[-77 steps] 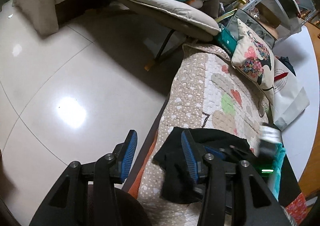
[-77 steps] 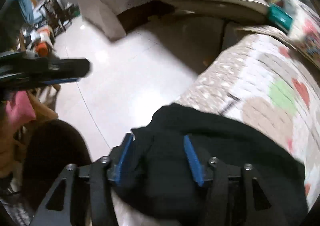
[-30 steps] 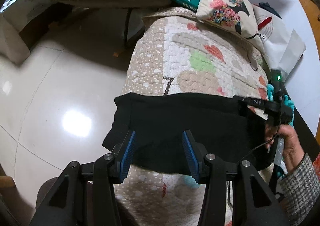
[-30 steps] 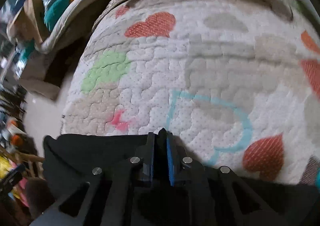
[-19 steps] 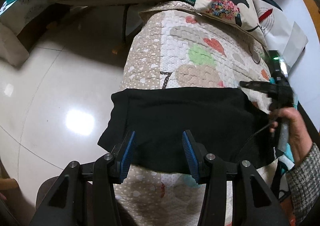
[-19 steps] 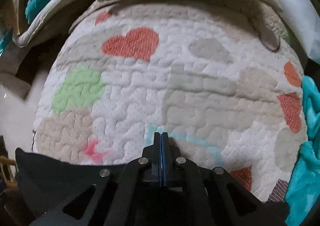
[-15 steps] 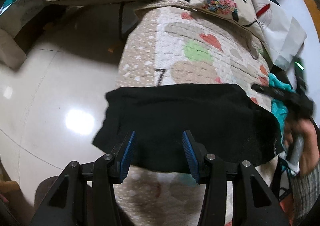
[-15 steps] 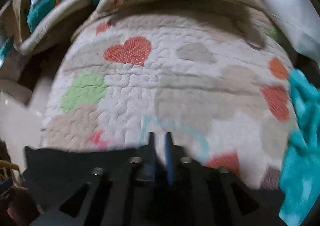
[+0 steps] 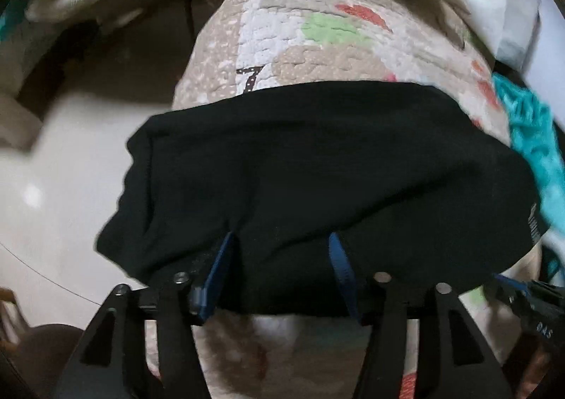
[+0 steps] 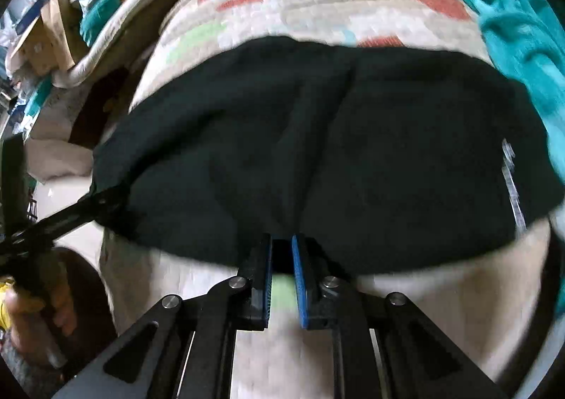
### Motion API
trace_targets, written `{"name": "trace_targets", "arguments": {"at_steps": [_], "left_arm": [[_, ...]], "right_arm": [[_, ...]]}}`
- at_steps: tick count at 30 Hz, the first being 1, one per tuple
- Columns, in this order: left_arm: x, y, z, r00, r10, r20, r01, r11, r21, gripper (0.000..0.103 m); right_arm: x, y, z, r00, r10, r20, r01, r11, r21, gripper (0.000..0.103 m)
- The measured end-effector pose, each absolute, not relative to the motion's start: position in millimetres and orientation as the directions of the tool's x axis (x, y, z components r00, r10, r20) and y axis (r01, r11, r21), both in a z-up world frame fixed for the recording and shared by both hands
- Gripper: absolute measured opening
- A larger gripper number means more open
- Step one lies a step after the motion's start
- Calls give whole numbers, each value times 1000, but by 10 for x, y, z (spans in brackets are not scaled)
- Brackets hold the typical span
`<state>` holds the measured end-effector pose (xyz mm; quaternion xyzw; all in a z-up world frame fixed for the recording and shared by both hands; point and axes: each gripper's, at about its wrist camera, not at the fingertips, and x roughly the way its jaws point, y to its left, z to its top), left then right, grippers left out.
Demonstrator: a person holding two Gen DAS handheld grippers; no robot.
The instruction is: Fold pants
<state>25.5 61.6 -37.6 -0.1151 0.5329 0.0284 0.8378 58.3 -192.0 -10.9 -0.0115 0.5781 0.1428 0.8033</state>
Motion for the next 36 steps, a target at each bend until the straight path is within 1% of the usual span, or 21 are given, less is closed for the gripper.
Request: {"name": "trace_targets", "arguments": {"at_steps": [1, 2, 4, 5, 6, 8, 10, 12, 13, 14, 16, 18, 22, 24, 25, 26, 30, 35, 36], "left_arm": [[242, 623, -374, 423, -80, -903, -172, 971, -166, 61], [224, 661, -376, 414, -90, -906, -180, 967, -178, 62], [180, 785, -400, 389, -96, -916, -218, 957, -192, 65], [151, 864, -404, 381, -93, -920, -248, 948, -199, 66], [115, 974, -412, 372, -77, -925, -294, 935, -196, 66], [28, 1249, -431, 354, -38, -934, -413, 890, -193, 65], [-73, 1581, -453, 346, -2, -938, -560, 802, -208, 65], [-179, 1858, -473, 369, -29, -929, -674, 679, -290, 65], [-233, 1957, -481, 402, -53, -914, -707, 617, -346, 65], [-267, 2002, -484, 438, -70, -896, -712, 582, -394, 65], [-326, 2038, -498, 510, -106, -853, -693, 538, -481, 65], [-364, 2062, -526, 576, -146, -805, -659, 500, -562, 65], [-360, 2114, -643, 633, -217, -743, -606, 458, -650, 65], [-376, 2115, -724, 640, -240, -730, -601, 435, -670, 65], [-376, 2126, -783, 639, -251, -728, -609, 414, -677, 67], [-381, 2128, -836, 637, -262, -725, -616, 392, -683, 67], [-303, 2084, -986, 619, -307, -723, -629, 358, -690, 68], [-215, 2032, -1077, 577, -321, -751, -635, 402, -660, 69], [-190, 2012, -1098, 570, -322, -756, -638, 406, -654, 71]], "right_arm": [[537, -1947, -198, 254, 190, -948, -239, 962, 128, 12], [493, -1987, -191, 274, 199, -941, -238, 962, 134, 11], [473, -2011, -147, 273, 171, -947, -224, 968, 111, 11], [472, -2015, -124, 273, 162, -948, -213, 971, 105, 12], [466, -2012, -88, 275, 150, -950, -209, 973, 94, 12], [458, -1975, 5, 284, 171, -943, -233, 967, 105, 12], [466, -1908, 140, 299, 196, -934, -263, 958, 116, 14], [495, -1762, 269, 319, 223, -921, -322, 940, 117, 21], [534, -1654, 339, 336, 231, -913, -355, 929, 105, 31], [581, -1535, 395, 351, 238, -906, -386, 918, 92, 40], [658, -1258, 472, 367, 264, -892, -449, 890, 79, 43], [731, -942, 515, 364, 308, -879, -527, 846, 78, 44], [916, -301, 489, 305, 373, -876, -654, 751, 92, 53], [1007, 22, 445, 273, 374, -886, -697, 712, 86, 58], [1061, 175, 401, 261, 363, -894, -719, 692, 71, 62], [1127, 338, 342, 257, 341, -904, -736, 676, 46, 63], [1322, 818, 97, 225, 269, -936, -786, 618, -11, 63], [1455, 1231, -238, 175, 184, -967, -842, 537, -50, 64], [1461, 1293, -309, 167, 167, -972, -853, 519, -57, 65]]}}
